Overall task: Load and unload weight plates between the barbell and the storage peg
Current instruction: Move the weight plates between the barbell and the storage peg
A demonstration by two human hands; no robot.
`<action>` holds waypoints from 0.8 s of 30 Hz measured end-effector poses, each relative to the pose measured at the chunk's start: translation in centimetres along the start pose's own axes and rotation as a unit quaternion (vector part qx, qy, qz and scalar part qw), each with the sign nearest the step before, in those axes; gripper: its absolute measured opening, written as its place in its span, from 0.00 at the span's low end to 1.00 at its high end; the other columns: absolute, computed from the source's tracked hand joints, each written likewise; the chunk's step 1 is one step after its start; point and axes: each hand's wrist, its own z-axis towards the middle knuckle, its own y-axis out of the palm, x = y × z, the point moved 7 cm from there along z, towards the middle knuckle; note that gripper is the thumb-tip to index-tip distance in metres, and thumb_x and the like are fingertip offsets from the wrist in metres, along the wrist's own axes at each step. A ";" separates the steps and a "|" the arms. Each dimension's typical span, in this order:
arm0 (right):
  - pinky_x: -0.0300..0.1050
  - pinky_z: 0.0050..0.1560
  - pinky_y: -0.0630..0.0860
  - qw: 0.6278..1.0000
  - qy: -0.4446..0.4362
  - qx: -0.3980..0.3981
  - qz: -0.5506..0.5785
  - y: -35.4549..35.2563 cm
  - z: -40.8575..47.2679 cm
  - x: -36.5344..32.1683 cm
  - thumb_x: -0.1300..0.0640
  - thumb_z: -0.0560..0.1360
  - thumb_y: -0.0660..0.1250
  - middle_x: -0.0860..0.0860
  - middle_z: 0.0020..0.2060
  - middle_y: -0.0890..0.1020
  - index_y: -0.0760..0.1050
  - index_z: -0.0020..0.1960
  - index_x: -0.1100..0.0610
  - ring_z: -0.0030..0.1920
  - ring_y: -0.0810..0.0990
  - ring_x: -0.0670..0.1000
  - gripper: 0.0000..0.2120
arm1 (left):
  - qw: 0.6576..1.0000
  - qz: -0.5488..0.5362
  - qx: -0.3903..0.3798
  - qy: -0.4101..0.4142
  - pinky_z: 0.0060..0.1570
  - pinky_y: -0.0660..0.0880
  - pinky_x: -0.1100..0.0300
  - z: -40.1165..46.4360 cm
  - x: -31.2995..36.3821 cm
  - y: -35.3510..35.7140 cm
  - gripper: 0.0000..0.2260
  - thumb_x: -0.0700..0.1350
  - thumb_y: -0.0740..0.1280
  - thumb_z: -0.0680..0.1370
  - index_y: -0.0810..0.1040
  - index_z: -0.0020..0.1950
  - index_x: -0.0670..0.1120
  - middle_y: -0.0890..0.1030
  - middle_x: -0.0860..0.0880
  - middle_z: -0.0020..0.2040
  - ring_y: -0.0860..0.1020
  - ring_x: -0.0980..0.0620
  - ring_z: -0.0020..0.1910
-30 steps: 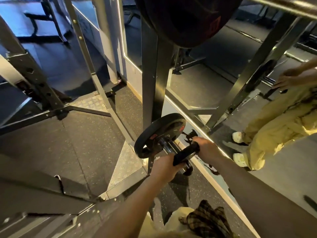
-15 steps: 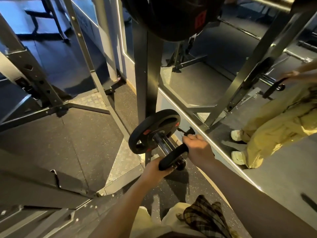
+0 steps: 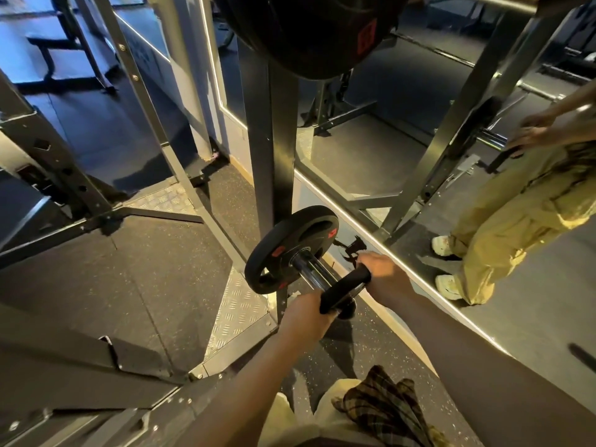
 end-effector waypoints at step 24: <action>0.50 0.65 0.73 0.974 0.037 -0.038 -0.220 -1.3 -2.9 -5.5 0.60 0.77 0.65 0.54 0.66 0.74 0.69 0.68 0.56 0.69 0.69 0.56 0.20 | 0.974 -0.173 -0.142 0.019 0.54 0.68 0.63 -0.2 -4.4 2.2 0.12 0.44 0.69 0.77 0.72 0.53 0.60 0.78 0.60 0.50 0.74 0.66 0.50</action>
